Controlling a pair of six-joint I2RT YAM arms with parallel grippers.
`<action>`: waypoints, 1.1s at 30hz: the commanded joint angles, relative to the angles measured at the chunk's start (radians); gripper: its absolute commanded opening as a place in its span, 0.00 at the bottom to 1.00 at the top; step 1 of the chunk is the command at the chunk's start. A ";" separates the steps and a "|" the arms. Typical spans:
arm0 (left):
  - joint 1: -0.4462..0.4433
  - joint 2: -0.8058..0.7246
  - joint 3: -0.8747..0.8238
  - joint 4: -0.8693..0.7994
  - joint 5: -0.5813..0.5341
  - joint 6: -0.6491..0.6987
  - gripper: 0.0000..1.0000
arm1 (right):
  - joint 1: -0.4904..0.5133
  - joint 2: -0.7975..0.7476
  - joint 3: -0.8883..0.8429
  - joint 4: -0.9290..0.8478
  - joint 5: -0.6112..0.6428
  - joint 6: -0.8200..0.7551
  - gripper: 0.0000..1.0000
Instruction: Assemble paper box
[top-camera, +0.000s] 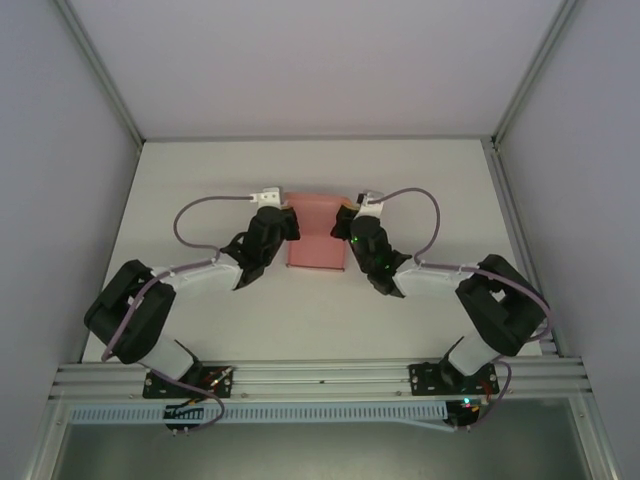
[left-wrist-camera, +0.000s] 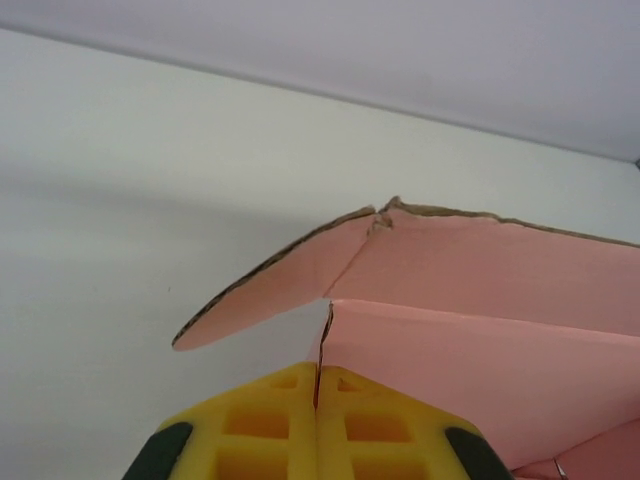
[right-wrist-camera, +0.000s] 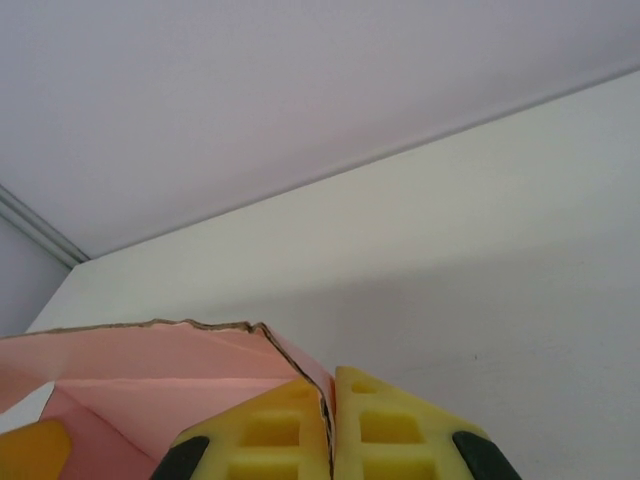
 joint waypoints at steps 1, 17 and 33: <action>-0.029 0.010 -0.063 0.196 0.143 0.035 0.00 | 0.027 0.042 -0.077 0.258 -0.182 -0.031 0.00; -0.144 -0.102 -0.312 0.427 0.184 0.094 0.12 | 0.191 0.004 -0.227 0.327 -0.037 -0.227 0.00; -0.156 -0.453 -0.327 -0.178 0.065 0.003 1.00 | 0.332 -0.078 -0.300 0.154 0.011 -0.520 0.00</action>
